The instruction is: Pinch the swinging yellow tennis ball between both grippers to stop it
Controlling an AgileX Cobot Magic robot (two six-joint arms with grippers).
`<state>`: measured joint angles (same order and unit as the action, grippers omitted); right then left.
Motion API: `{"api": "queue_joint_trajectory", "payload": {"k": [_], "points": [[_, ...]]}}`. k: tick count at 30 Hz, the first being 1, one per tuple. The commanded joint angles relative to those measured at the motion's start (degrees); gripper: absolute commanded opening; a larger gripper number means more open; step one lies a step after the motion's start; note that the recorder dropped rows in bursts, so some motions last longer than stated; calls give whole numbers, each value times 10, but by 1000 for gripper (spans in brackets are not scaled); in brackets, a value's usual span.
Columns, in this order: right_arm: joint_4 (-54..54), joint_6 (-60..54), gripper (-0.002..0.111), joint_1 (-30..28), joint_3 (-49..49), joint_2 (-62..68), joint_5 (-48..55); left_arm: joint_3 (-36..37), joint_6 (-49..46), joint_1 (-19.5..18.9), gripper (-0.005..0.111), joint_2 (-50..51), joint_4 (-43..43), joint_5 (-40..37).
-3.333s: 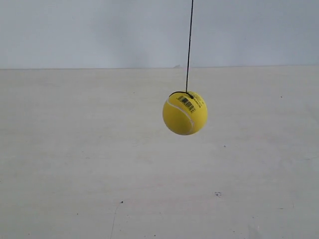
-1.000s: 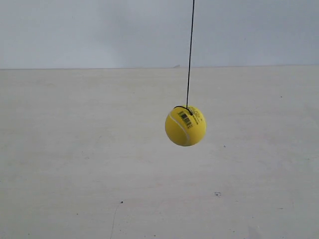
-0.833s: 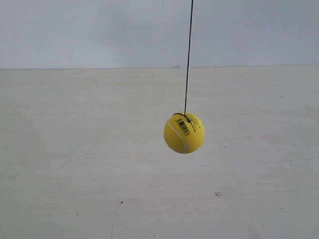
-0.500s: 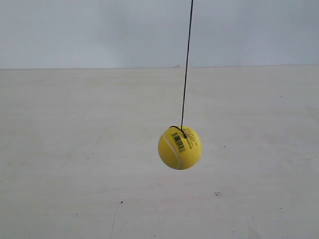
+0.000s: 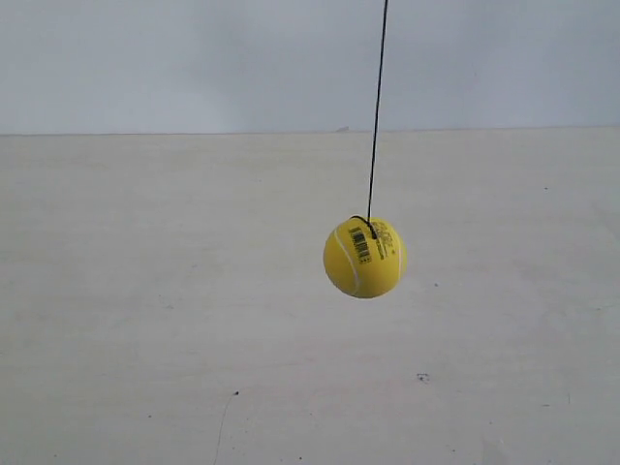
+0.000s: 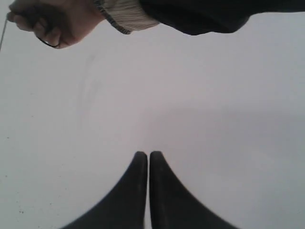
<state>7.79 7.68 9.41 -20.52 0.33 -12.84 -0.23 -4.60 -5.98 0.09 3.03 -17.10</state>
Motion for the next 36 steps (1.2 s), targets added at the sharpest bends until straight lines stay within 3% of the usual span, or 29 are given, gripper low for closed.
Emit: {"api": "queue_joint_trajectory", "payload": {"k": [1,4,17,24,30,36], "points": [[-11,13,0,-45,3,-3,27,2,-2,-2,5,-1,-1,2],[-26,-2,0,-70,38,-3,-2,2,-2,-2,5,-1,-1,2],[-158,-123,0,-72,205,-3,-21,2,-2,-2,5,-1,-1,2],[-156,-157,0,-72,205,-3,76,2,-2,-2,5,-1,-1,2],[-126,-175,0,-72,205,-3,287,2,-2,-2,5,-1,-1,2],[-124,-158,0,-72,205,-3,316,2,-2,-2,5,-1,-1,2]]}}
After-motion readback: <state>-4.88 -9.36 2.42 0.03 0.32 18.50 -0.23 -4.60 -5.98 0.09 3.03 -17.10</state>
